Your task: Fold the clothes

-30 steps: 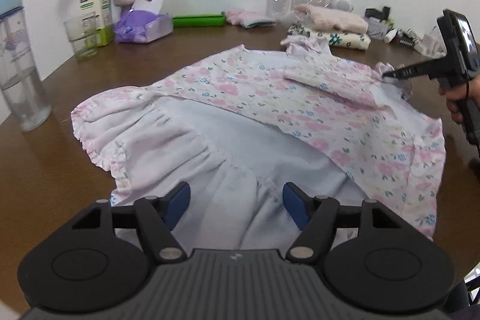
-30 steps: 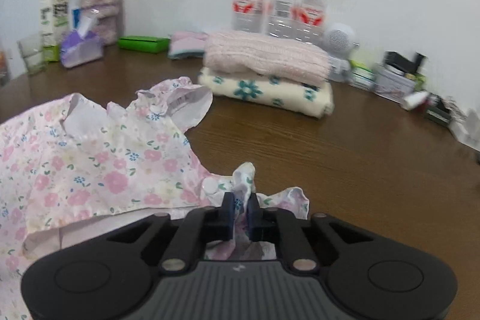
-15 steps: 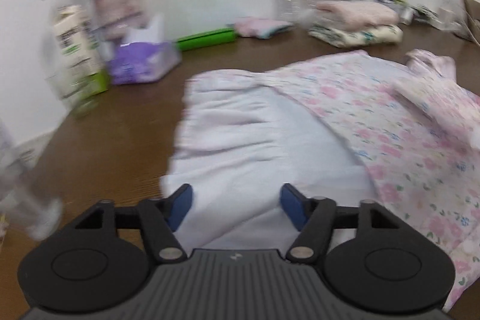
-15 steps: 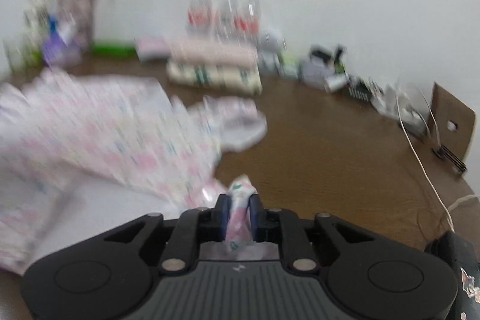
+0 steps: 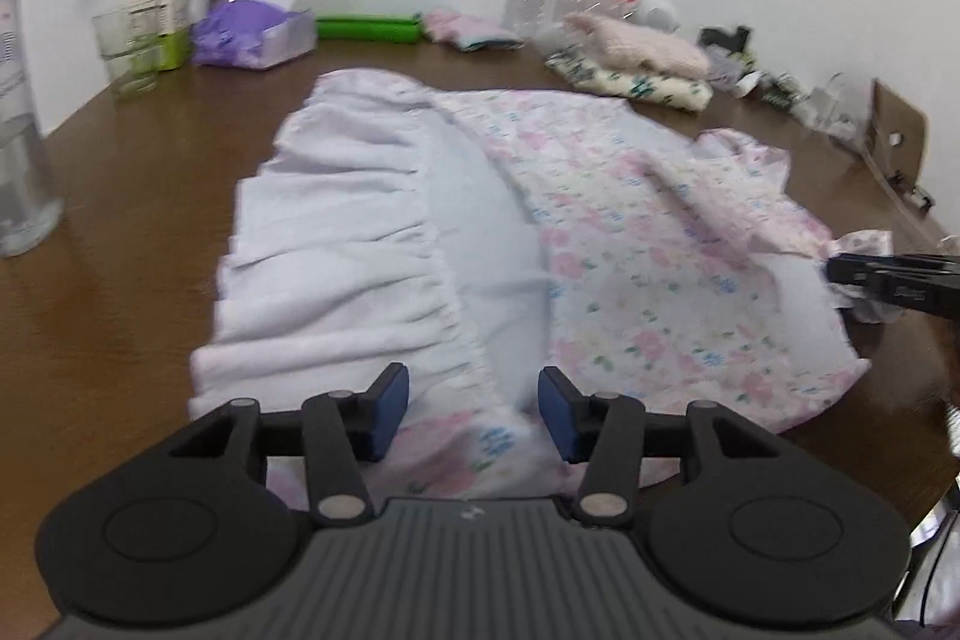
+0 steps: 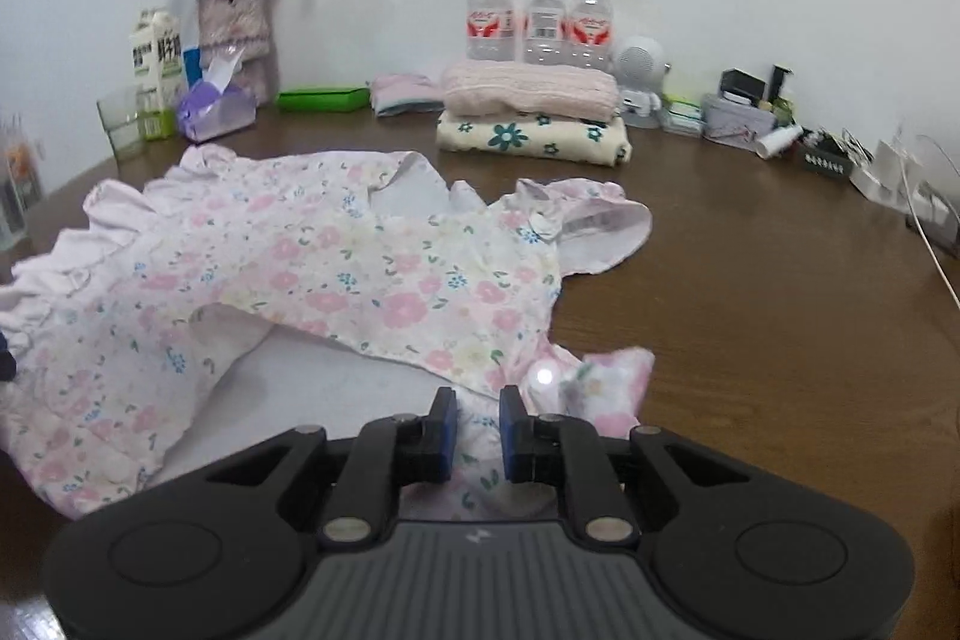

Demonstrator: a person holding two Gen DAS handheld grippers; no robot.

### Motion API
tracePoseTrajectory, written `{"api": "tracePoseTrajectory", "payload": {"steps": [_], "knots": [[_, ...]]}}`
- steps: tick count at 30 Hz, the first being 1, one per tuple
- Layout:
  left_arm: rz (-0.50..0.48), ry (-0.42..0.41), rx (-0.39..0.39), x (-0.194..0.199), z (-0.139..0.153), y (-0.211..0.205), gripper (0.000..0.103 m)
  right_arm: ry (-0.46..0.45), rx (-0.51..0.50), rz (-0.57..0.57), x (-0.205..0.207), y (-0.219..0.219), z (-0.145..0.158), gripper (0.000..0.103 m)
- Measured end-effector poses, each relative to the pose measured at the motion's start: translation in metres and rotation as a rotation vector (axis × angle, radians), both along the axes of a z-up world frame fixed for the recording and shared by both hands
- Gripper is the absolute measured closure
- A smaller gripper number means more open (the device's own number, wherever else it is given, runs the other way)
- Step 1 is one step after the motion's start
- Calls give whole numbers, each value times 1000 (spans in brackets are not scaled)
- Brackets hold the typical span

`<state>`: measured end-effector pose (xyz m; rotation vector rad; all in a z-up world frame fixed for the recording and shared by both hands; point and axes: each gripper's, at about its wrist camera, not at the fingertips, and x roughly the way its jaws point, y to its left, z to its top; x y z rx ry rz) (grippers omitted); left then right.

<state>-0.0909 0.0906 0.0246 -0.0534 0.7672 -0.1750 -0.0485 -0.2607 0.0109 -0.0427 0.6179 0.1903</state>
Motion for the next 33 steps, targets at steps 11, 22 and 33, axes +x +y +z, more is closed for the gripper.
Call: {"api": "tracePoseTrajectory", "payload": {"steps": [11, 22, 33], "knots": [[-138, 12, -83, -6, 12, -16, 35, -7, 56, 193, -19, 33, 20, 84], [-172, -27, -36, 72, 11, -92, 41, 88, 61, -48, 63, -30, 8, 76], [-158, -49, 76, 78, -10, -105, 33, 89, 109, -27, 61, -40, -2, 95]]}}
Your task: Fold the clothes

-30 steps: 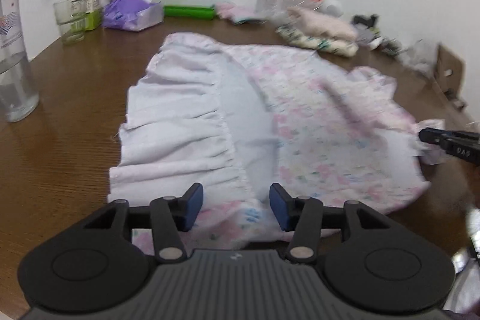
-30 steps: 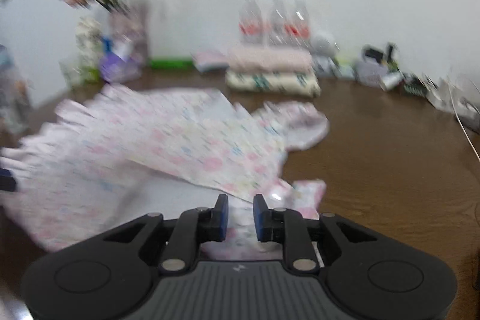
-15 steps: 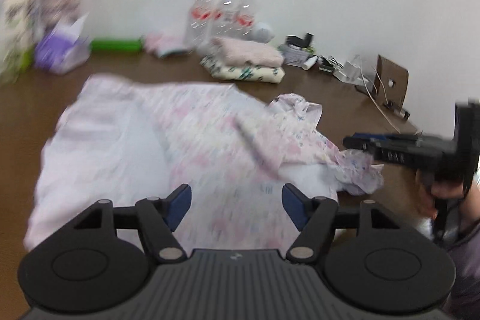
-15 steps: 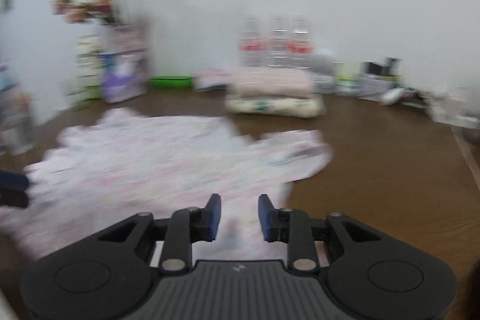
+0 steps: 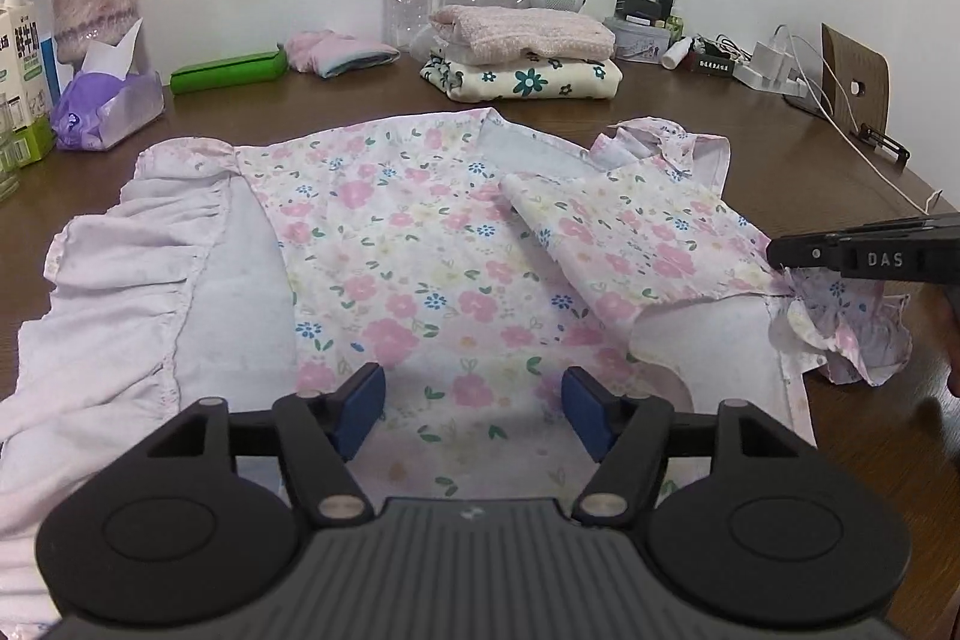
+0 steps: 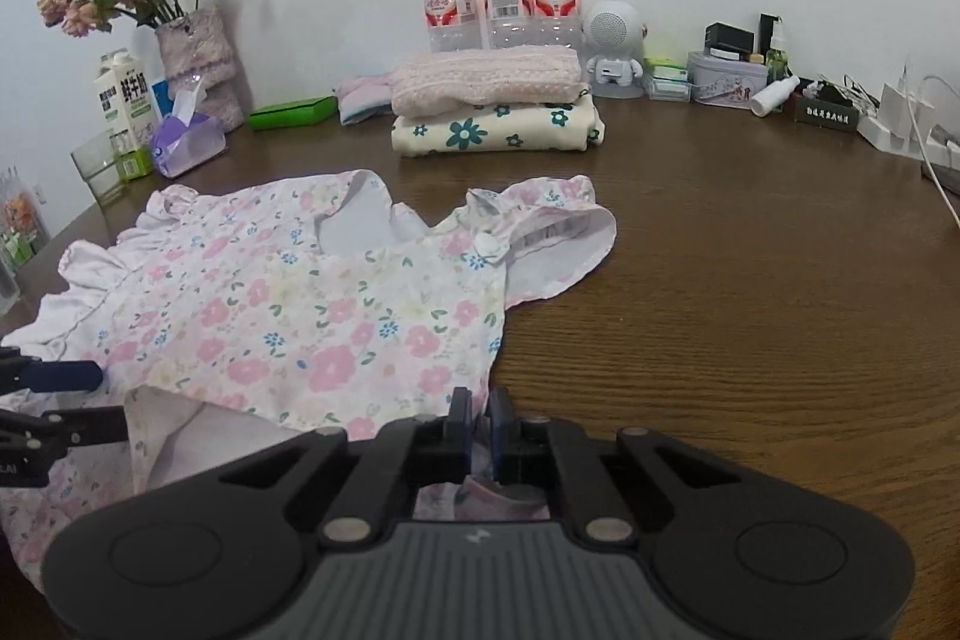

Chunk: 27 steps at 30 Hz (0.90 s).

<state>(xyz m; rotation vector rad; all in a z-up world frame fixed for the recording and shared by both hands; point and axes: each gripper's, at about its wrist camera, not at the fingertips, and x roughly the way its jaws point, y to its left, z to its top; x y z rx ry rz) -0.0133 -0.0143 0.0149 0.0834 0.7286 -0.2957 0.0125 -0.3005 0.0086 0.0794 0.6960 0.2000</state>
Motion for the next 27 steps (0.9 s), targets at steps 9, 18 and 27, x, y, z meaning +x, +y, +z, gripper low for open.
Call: {"api": "tracePoseTrajectory", "payload": {"steps": [9, 18, 27], "knots": [[37, -71, -153, -34, 11, 53, 14, -62, -140, 151, -62, 12, -1, 84], [-155, -81, -160, -92, 33, 125, 15, -302, -128, 539, -126, 45, 27, 51], [-353, -29, 35, -96, 10, 131, 35, -251, -335, 797, -112, 106, -9, 82]]}}
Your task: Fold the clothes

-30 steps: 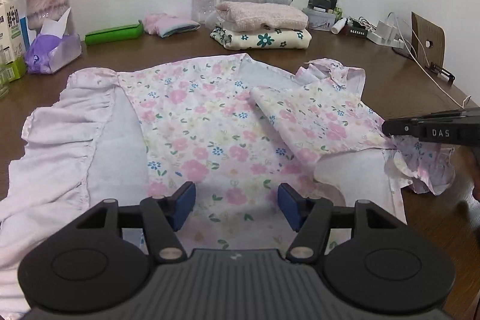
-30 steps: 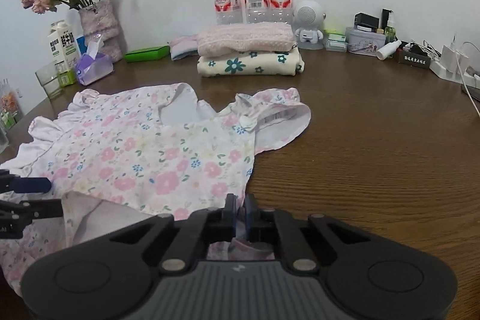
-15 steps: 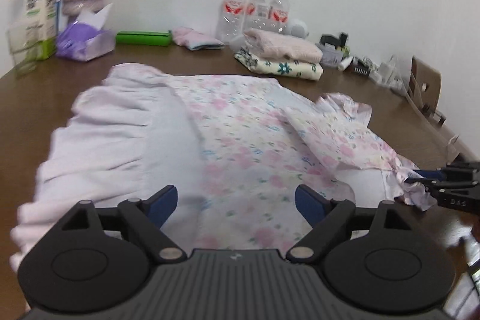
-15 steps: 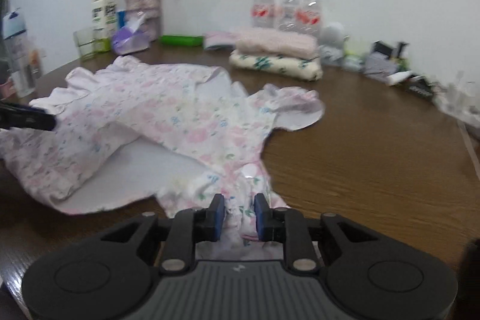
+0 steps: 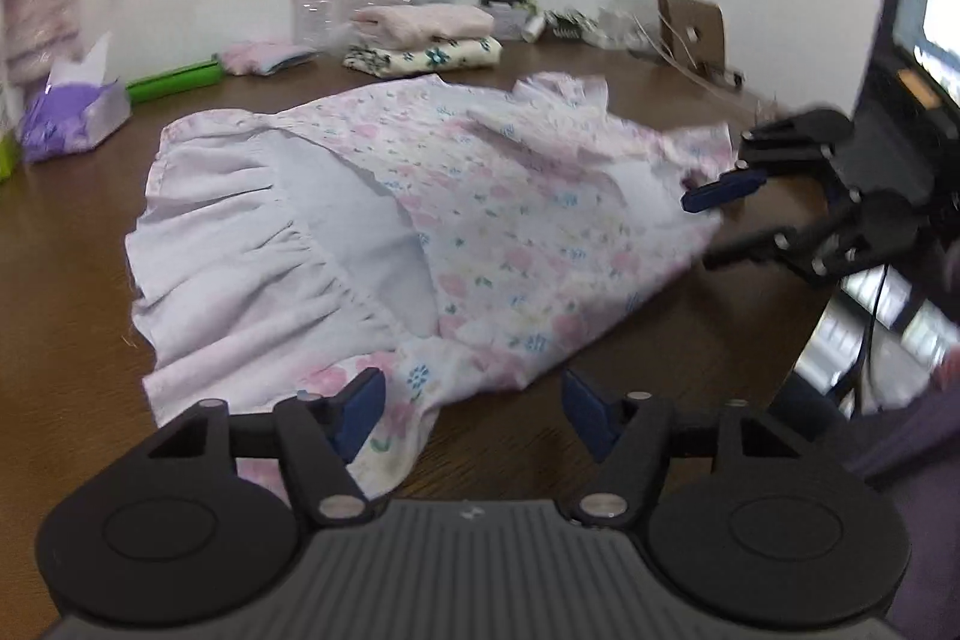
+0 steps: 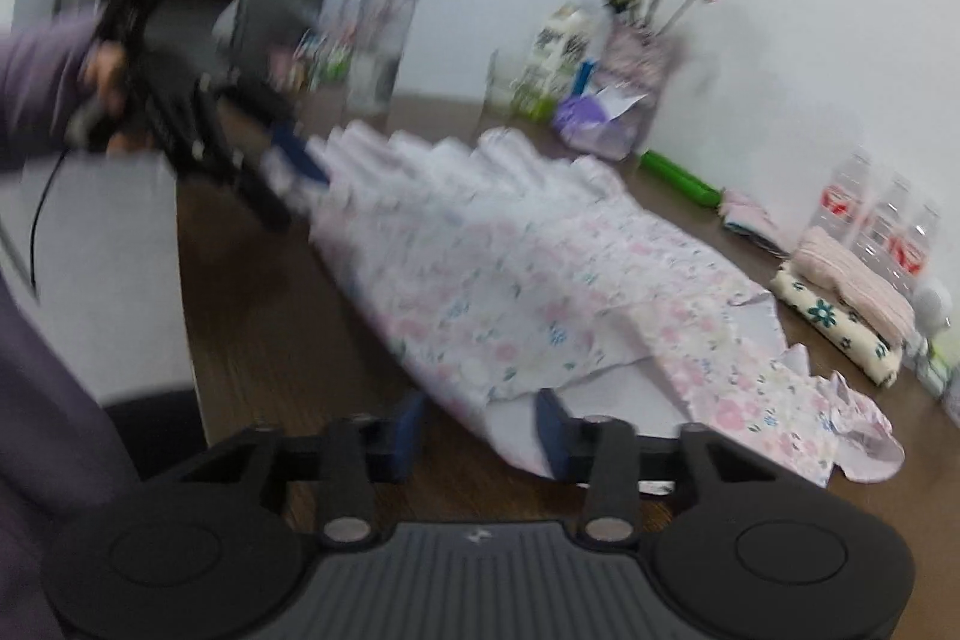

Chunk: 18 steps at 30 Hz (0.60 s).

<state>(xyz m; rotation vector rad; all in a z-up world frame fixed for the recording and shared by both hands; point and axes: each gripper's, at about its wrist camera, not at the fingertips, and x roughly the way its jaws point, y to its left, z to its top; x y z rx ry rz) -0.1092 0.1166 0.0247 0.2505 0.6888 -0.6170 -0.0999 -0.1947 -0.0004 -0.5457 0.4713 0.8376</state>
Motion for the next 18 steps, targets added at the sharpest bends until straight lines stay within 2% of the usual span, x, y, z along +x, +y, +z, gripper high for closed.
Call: {"api": "tracePoseTrajectory", "payload": {"steps": [1, 2, 4, 5, 6, 9, 12, 14, 16, 17, 18], "knots": [[-8, -16, 31, -1, -1, 1, 35, 8, -1, 16, 1, 1, -1, 95], [-17, -28, 55, -1, -1, 2, 35, 29, -2, 9, 2, -1, 0, 98], [-37, -43, 96, 0, -1, 6, 50, 54, 13, 13, 5, -5, 4, 99], [-48, -36, 103, 2, 1, 9, 71, 74, 23, 14, 6, -8, 5, 100], [-59, -28, 110, 4, 3, 11, 86, 93, 33, 16, 8, -11, 6, 100], [-92, -14, 129, 11, 10, 19, 98, 152, 126, 24, 15, -25, 15, 100], [-108, -45, 112, 29, 31, 26, 99, 166, 225, 2, 39, -38, 32, 101], [-104, -79, 115, 50, 49, 25, 98, 138, 236, -58, 68, -39, 44, 102], [-76, -114, 186, 81, 57, 13, 95, 99, 210, -142, 99, -30, 50, 101], [-43, -155, 236, 94, 56, 3, 93, 98, 191, -193, 113, -21, 49, 95], [-11, -183, 281, 108, 54, -7, 80, 114, 150, -237, 127, -12, 46, 93]]}}
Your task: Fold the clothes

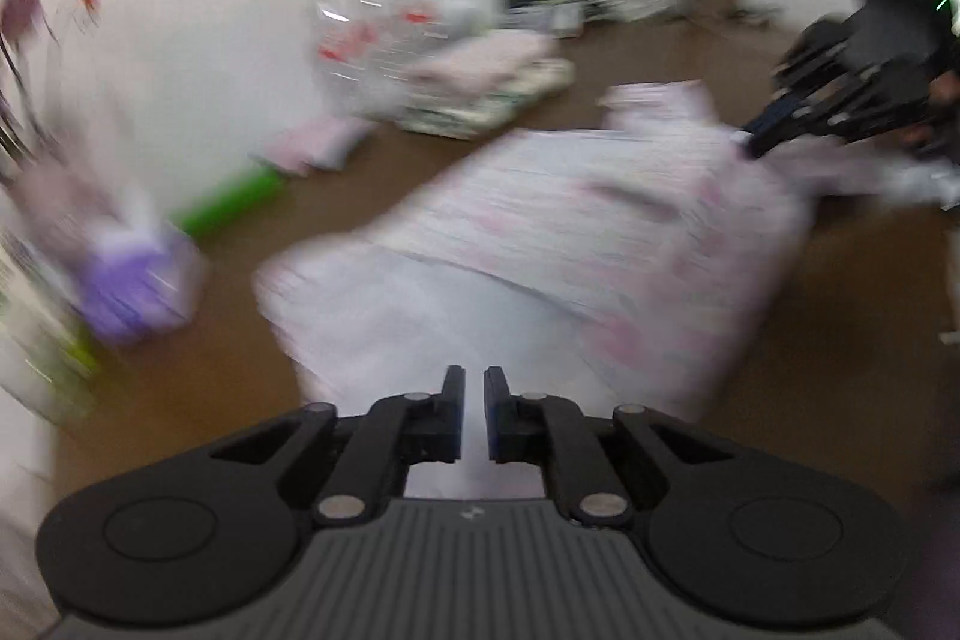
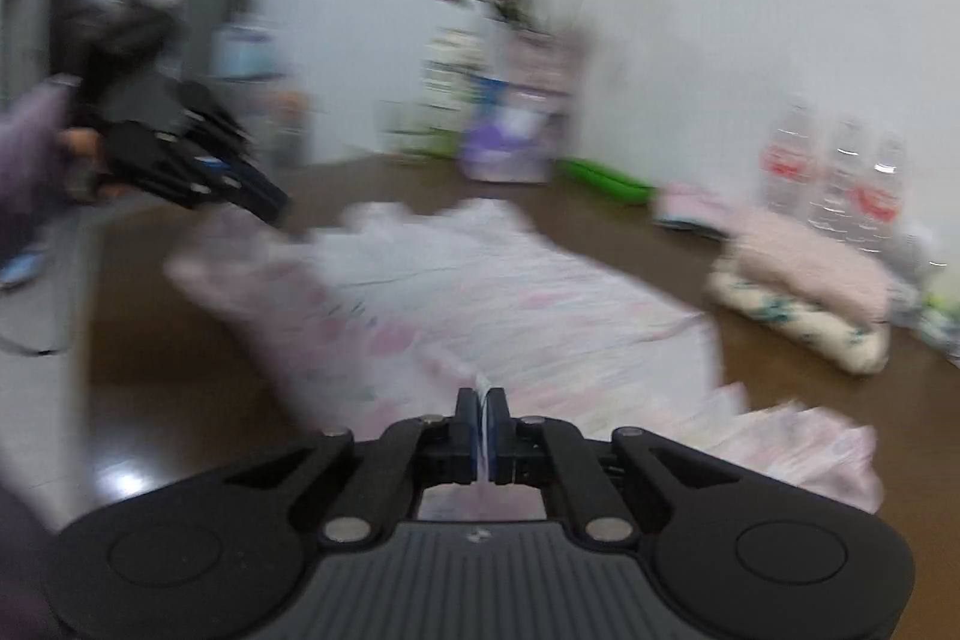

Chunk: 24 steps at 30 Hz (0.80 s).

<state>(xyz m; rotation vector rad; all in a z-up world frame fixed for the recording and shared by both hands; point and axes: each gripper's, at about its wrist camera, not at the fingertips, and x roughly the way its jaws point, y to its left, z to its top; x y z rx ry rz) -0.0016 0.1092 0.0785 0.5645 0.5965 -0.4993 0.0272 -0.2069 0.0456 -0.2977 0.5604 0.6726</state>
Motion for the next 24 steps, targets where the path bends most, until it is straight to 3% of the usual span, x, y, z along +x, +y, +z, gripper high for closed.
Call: {"api": "tracePoseTrajectory", "payload": {"steps": [2, 3, 4, 6, 8, 9, 10, 12, 13, 17, 19, 22, 24], "knots": [[69, -45, 62, 17, -1, -11, 71, -5, -88, -55, 9, 11, -4, 91], [90, -58, 28, 15, 4, -9, 70, -25, -121, -76, 8, 13, -4, 91], [94, -60, -41, 9, 12, -3, 70, -59, -113, -78, -2, 11, 0, 91], [76, -48, -231, -16, 27, 11, 49, -104, -40, -41, -32, 1, 10, 88], [44, -16, -351, -35, 22, 16, 37, -63, 59, 11, -45, -3, 5, 89], [23, 35, -372, -40, 11, 9, 36, -43, 109, 37, -51, -5, 3, 88], [1, 100, -378, -41, -1, 1, 37, -16, 85, 20, -47, 2, -8, 88], [-37, 230, -358, -34, -27, -15, 54, 38, 36, -15, -40, 16, -30, 88], [-39, 259, -345, -31, -36, -20, 57, 62, -3, -46, -36, 21, -40, 88], [27, 291, -391, -22, -56, -7, 57, 19, 53, -163, -47, 5, -37, 82], [58, 302, -417, -18, -62, 1, 57, 19, 154, -205, -54, -9, -32, 81], [71, 321, -440, -16, -59, 10, 57, 90, 110, -205, -58, -14, -45, 84], [77, 324, -451, -15, -51, 15, 57, 69, 89, -209, -61, -15, -38, 84]]}}
